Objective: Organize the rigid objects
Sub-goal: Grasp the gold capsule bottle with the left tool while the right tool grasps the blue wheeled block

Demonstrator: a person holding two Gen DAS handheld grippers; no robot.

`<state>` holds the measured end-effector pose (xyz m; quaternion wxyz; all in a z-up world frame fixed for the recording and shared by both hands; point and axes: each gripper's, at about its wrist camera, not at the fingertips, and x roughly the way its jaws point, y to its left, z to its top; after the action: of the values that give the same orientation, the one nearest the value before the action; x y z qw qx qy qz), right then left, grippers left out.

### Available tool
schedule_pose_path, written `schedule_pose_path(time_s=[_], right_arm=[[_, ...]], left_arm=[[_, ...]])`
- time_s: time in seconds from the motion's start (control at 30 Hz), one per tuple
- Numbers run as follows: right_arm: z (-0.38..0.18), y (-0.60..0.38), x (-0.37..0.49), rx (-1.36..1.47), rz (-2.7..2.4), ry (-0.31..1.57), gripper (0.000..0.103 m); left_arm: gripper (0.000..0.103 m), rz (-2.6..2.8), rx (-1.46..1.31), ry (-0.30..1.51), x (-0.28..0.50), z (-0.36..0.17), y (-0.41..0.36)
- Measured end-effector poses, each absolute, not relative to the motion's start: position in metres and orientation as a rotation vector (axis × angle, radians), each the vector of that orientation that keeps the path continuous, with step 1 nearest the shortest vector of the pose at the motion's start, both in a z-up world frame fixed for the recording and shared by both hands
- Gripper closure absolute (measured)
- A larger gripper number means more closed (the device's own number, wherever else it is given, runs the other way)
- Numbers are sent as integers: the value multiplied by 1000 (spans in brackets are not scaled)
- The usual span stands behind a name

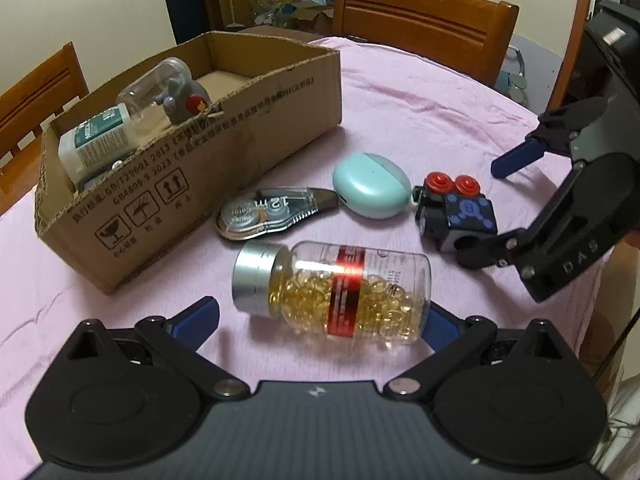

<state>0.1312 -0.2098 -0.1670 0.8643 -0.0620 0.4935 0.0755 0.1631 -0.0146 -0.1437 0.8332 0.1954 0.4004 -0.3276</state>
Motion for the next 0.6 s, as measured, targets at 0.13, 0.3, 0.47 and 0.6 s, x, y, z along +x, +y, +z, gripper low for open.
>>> schedule_pose_path(time_s=[0.13, 0.3, 0.47, 0.6], right_arm=[[-166, -209, 133, -147, 186, 1041, 0], [-163, -202, 137, -211, 239, 1035, 1], [-158, -198, 142, -234, 330, 1024, 19], [-156, -194, 148, -261, 380, 1018, 27]], left_arm=[[3, -700, 422, 841, 165, -144, -19], [10, -686, 396, 863, 167, -144, -21], [10, -662, 387, 871, 166, -144, -21], [10, -642, 379, 879, 166, -144, -21]])
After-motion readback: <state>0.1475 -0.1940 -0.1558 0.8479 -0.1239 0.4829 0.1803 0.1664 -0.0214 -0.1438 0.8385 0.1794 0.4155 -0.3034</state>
